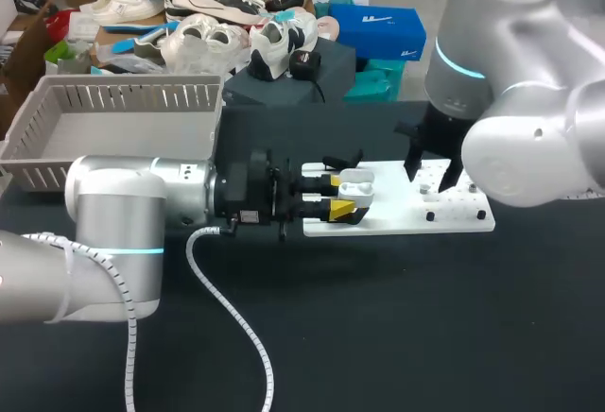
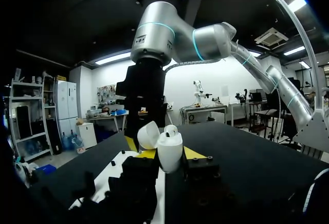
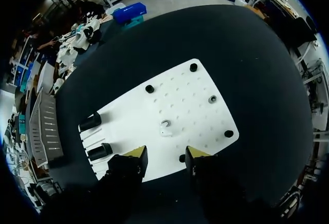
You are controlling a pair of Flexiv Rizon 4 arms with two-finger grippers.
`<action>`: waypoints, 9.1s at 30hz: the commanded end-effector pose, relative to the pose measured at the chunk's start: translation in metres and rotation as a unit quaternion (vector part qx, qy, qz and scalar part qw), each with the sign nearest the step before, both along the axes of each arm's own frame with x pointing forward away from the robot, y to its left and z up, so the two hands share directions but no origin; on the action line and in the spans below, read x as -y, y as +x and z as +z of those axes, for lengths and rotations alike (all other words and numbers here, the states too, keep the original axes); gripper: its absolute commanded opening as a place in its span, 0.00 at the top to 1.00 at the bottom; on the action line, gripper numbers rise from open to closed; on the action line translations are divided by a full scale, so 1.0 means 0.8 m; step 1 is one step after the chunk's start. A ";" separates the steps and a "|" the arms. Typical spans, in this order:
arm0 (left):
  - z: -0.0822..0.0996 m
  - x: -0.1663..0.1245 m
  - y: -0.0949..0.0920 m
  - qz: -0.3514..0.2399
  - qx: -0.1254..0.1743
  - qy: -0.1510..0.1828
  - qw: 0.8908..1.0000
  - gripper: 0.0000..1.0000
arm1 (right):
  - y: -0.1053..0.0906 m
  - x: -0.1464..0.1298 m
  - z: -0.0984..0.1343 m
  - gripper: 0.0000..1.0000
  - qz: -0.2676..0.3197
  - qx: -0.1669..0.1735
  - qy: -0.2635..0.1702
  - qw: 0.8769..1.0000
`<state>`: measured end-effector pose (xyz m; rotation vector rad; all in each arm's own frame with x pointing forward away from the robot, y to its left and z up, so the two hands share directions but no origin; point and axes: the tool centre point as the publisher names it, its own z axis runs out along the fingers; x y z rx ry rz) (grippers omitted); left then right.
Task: Pick up each earbud case from the left stands, insert the matching earbuds, close the lid, and place the case in the box.
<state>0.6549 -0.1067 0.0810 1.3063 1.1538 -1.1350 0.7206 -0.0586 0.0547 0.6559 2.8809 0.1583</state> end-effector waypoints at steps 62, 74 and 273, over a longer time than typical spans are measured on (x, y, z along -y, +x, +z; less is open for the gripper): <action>0.000 0.000 -0.002 0.004 0.001 -0.001 1.000 1.00 | -0.022 -0.002 0.036 1.00 -0.017 0.027 0.001 0.999; 0.000 0.000 -0.002 0.004 0.001 -0.001 1.000 1.00 | -0.082 -0.015 0.111 1.00 0.031 0.053 -0.011 0.998; 0.000 0.000 -0.002 0.004 0.001 -0.001 1.000 1.00 | -0.146 -0.100 0.108 0.11 0.315 -0.043 -0.020 0.948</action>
